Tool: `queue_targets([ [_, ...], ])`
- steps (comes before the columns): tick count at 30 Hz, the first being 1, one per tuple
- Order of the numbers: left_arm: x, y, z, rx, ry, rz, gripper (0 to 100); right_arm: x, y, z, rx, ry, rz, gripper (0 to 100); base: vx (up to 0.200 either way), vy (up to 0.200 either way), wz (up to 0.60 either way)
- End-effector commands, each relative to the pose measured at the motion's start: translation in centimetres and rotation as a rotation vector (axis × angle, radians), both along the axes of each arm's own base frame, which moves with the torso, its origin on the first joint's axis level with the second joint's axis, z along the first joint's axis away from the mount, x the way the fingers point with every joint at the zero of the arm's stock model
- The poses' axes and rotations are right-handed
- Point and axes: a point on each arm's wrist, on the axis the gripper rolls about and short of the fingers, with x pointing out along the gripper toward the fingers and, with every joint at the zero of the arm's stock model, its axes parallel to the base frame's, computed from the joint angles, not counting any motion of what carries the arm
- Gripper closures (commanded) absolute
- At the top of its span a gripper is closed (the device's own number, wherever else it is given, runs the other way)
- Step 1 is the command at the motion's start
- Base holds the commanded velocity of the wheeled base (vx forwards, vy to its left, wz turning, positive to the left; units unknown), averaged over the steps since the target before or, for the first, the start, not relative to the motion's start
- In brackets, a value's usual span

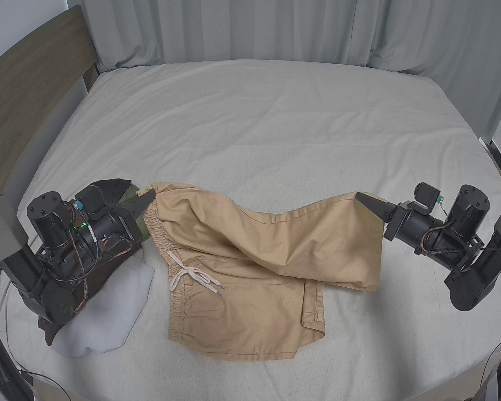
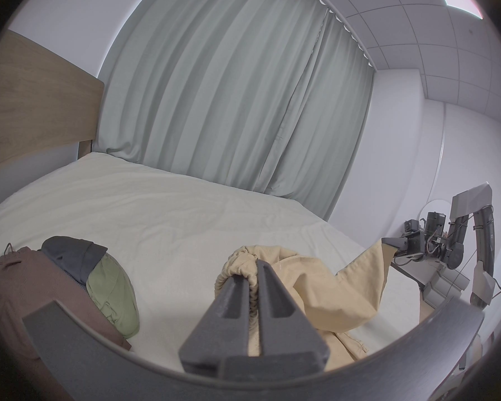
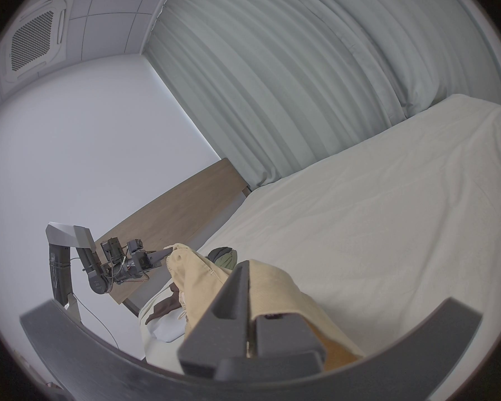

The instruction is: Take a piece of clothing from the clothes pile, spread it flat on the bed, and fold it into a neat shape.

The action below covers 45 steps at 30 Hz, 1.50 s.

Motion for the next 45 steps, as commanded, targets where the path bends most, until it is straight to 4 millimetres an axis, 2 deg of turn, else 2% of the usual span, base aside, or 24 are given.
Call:
queue_targets([
  [1,0.1,0.3,0.0,-0.001,-0.003,0.009,100,0.2,-0.4,0.1,0.001,-0.004,-0.014,100,0.000,0.000,0.00],
  [22,0.3,1.0,0.0,0.002,-0.005,0.034,100,0.7,-1.1,0.4,0.005,-0.023,-0.040,100,0.000,0.000,0.00],
  [45,0.5,1.6,-0.1,0.005,-0.006,0.053,100,1.3,-2.9,0.5,0.004,-0.029,-0.084,100,0.000,0.000,0.00],
])
